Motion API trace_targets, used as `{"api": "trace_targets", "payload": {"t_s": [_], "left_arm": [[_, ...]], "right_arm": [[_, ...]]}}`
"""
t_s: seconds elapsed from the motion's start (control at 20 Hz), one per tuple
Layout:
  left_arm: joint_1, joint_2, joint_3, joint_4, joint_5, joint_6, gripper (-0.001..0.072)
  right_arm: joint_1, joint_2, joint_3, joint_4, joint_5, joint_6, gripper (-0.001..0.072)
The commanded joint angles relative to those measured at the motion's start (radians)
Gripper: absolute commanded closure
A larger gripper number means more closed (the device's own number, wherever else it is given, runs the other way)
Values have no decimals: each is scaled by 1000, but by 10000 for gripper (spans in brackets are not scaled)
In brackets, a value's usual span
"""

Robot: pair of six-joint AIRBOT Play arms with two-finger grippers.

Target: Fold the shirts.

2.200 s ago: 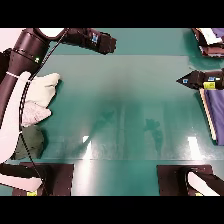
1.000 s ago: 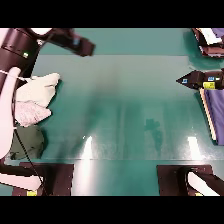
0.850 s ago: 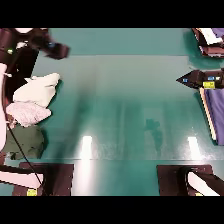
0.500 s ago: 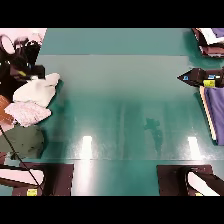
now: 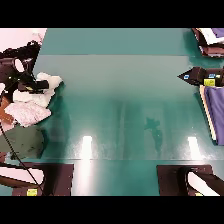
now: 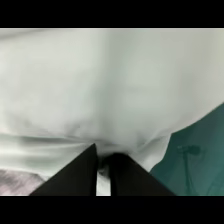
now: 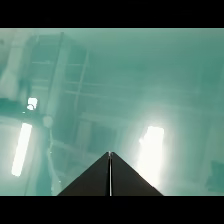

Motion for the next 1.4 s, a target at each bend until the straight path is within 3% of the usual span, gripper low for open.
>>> {"api": "trace_targets", "payload": {"t_s": [0.0,0.25,0.5,0.75,1.0,1.05,1.1,1.15,1.35], "left_arm": [[2,81,53,-1,-15,-2,678],[-42,432,230,-74,-43,66,678],[-307,668,327,-74,-181,14,680],[-604,607,183,-75,-187,-134,679],[-854,424,-95,-254,76,-148,676],[-883,379,-129,-297,134,-113,557],[-898,339,-141,-315,161,-100,298],[-899,300,-135,-310,157,-98,150],[-749,290,-121,-204,119,-79,152]], "right_arm": [[-6,8,0,19,-22,0,696],[-84,61,47,133,-71,0,696],[-117,64,242,128,-67,-1,696],[-117,64,346,128,-51,-5,697],[-117,64,349,127,20,-5,697],[-117,64,349,127,32,-5,697],[-117,64,349,127,45,-5,696],[-117,64,349,127,57,-5,697],[-117,64,349,128,95,-5,697]]}}
